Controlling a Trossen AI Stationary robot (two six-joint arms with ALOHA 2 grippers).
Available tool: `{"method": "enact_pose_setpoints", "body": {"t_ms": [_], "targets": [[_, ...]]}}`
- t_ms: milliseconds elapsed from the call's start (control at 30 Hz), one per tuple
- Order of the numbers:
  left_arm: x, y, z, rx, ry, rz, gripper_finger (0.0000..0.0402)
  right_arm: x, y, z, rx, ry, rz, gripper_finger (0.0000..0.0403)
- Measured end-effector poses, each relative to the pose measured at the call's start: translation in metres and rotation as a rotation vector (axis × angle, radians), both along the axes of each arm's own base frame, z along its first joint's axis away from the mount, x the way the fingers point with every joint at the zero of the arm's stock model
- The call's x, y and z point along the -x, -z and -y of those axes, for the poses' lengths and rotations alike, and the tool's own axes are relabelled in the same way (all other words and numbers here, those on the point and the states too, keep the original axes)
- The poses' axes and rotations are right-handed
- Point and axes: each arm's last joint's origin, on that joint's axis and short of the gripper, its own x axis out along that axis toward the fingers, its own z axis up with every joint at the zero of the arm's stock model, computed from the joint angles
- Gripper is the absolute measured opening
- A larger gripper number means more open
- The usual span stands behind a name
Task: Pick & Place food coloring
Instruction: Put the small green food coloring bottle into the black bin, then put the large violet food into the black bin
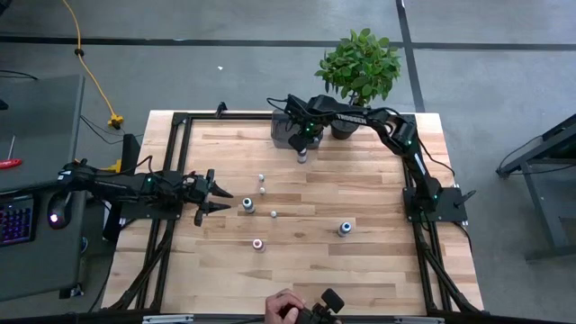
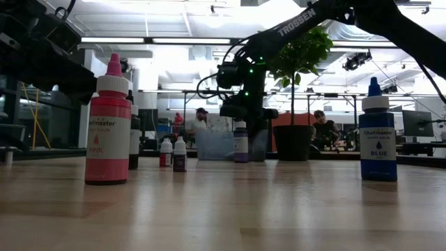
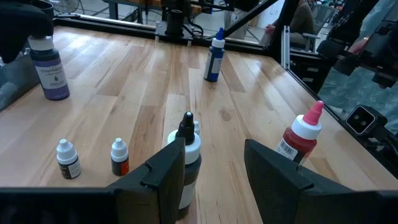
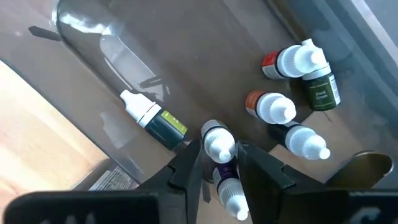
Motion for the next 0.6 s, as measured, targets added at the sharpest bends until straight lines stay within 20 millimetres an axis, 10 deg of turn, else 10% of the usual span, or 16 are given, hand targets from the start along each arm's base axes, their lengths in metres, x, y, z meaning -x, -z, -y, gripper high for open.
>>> {"method": "enact_pose_setpoints", "body": {"t_ms": [600], "targets": [[0.000,0.000,0.000,0.000,0.000,0.000,0.0163,0.008,-0.050,-0.014,0.041,-0.033,0.094,0.0111]]}}
